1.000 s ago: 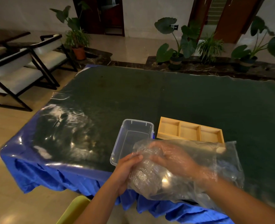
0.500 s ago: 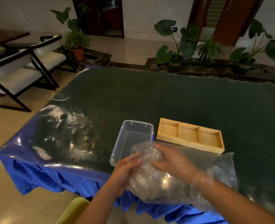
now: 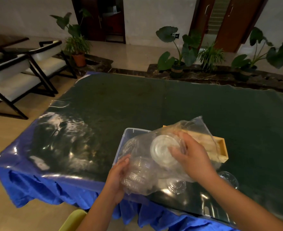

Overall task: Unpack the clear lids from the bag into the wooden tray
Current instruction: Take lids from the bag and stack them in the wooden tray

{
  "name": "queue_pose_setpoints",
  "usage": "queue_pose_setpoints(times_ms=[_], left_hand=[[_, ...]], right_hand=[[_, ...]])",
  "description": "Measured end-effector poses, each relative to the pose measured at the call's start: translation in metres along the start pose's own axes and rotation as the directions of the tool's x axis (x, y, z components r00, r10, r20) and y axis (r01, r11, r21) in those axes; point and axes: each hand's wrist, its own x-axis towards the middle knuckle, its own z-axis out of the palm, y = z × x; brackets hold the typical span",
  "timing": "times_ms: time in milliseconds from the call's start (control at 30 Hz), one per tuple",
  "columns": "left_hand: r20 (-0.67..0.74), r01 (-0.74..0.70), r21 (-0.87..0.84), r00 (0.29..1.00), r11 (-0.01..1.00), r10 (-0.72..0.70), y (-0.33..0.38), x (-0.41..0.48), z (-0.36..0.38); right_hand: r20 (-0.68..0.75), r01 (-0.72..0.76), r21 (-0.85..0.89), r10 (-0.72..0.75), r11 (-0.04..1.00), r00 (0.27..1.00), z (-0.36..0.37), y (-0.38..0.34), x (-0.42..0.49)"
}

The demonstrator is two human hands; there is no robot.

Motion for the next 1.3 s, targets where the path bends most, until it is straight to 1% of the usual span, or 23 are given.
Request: queue_pose_setpoints(times_ms=[100,167,233,300,367,433,633,733,867,967,1067,1200,1300], left_hand=[[-0.032,0.001,-0.050,0.999,0.999,-0.002,0.003,0.005,0.001],[-0.036,0.020,-0.082,0.999,0.996,-0.023,0.005,0.006,0.000],[-0.050,0.047,-0.098,0.997,0.994,-0.052,0.006,0.008,-0.003],[-0.080,0.064,-0.111,0.994,0.992,-0.073,0.005,0.012,-0.005],[-0.112,0.063,-0.135,0.991,0.989,-0.079,0.004,0.015,-0.006],[-0.141,0.049,-0.145,0.988,0.988,-0.070,0.004,0.018,-0.005],[-0.181,-0.015,-0.153,0.983,0.988,-0.013,0.010,0.025,-0.003],[-0.179,0.006,-0.172,0.983,0.985,-0.037,0.015,0.030,0.000],[-0.167,0.043,-0.190,0.983,0.981,-0.075,0.019,0.036,0.005],[-0.159,0.038,-0.179,0.985,0.983,-0.067,0.022,0.039,0.010],[-0.162,0.023,-0.158,0.986,0.987,-0.049,0.024,0.043,0.014],[-0.161,0.021,-0.183,0.986,0.983,-0.051,0.029,0.052,0.019],[-0.156,0.028,-0.195,0.986,0.980,-0.059,0.031,0.059,0.019]], right_hand=[[-0.055,-0.044,0.204,0.057,0.978,0.997,-0.009,-0.007,0.003],[-0.070,-0.077,0.333,0.106,0.940,0.992,-0.016,-0.008,0.004],[-0.063,-0.118,0.480,0.169,0.869,0.984,-0.023,-0.009,0.006],[-0.051,-0.151,0.617,0.231,0.772,0.972,-0.031,-0.007,0.010],[-0.056,-0.168,0.685,0.281,0.709,0.958,-0.037,-0.003,0.013],[-0.075,-0.173,0.705,0.315,0.688,0.946,-0.042,0.001,0.016],[-0.172,-0.162,0.723,0.403,0.671,0.899,-0.057,0.026,0.034],[-0.183,-0.195,0.733,0.465,0.652,0.866,-0.059,0.045,0.047],[-0.129,-0.336,0.714,0.588,0.614,0.799,-0.048,0.076,0.064],[-0.066,-0.432,0.681,0.637,0.591,0.768,-0.034,0.096,0.073],[-0.051,-0.477,0.649,0.659,0.593,0.751,-0.021,0.110,0.084],[-0.031,-0.530,0.608,0.685,0.591,0.728,-0.004,0.126,0.106],[-0.046,-0.559,0.567,0.700,0.605,0.712,0.007,0.135,0.126]])
